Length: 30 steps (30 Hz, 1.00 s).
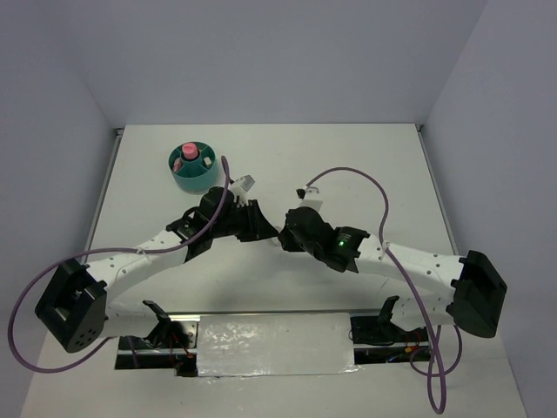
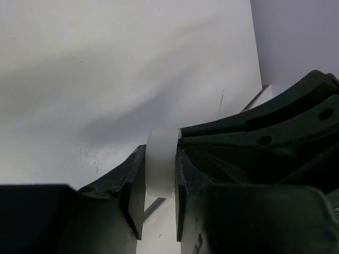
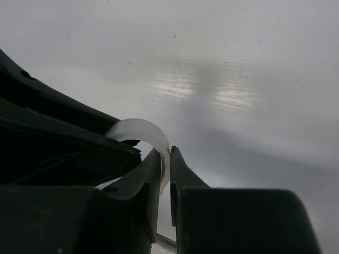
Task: Sort the stationery into containers
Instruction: Pick up the stationery from the center of the board, then place the stationery in the storage box.
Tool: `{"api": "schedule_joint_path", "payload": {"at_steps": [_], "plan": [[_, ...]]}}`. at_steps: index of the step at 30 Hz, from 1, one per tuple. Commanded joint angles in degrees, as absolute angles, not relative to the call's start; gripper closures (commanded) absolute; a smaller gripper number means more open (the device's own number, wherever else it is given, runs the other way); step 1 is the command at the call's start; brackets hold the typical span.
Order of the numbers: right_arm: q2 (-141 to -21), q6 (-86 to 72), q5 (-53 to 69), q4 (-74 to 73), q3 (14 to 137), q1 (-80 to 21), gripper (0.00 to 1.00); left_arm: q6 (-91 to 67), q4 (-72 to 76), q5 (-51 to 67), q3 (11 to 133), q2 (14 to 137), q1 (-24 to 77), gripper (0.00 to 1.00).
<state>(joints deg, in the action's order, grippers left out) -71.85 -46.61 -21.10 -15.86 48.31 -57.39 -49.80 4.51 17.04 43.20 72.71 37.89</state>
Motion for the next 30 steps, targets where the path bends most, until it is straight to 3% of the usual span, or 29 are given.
{"api": "schedule_joint_path", "payload": {"at_steps": [1,2,3,4,5,6,9,15,24,30], "plan": [[-71.54,-45.44,-19.96,-12.31,48.16,-57.4,0.96,-48.09,6.6,17.67,46.58,72.08,38.14,0.83],[-71.98,-45.44,-18.99,-11.7,47.99,-57.39,0.85,-47.47,5.9,17.41,47.02,71.9,38.14,0.95],[-71.98,-45.61,-19.07,-12.04,48.08,-57.13,0.69,-46.42,4.67,16.88,47.54,71.72,38.23,0.99],[-72.07,-46.22,-19.42,-12.56,48.08,-56.52,0.34,-45.19,2.66,15.57,49.81,71.54,38.23,1.0],[-71.37,-46.67,-21.34,-15.09,48.08,-56.25,0.22,-41.61,-4.85,9.81,51.66,71.37,38.23,1.0],[-70.76,-47.28,-22.66,-16.77,47.99,-55.81,0.03,-39.75,-9.01,5.58,53.59,71.37,38.15,1.0],[-65.58,-47.99,-25.22,-19.77,44.83,-53.71,0.0,-37.09,-24.92,-13.97,62.12,73.73,35.79,1.0],[-55.11,-46.67,-25.31,-20.38,38.85,-51.77,0.0,-50.59,-38.39,-27.39,75.4,81.29,23.31,1.0],[-50.19,-44.65,-22.77,-19.51,34.11,-51.77,0.0,-85.48,-36.91,-34.27,77.17,82.35,16.7,1.0],[-49.92,-43.07,-21.01,-17.58,32.26,-51.77,0.0,-94.73,-35.6,-36.39,74.02,83.67,14.42,1.0]]}}
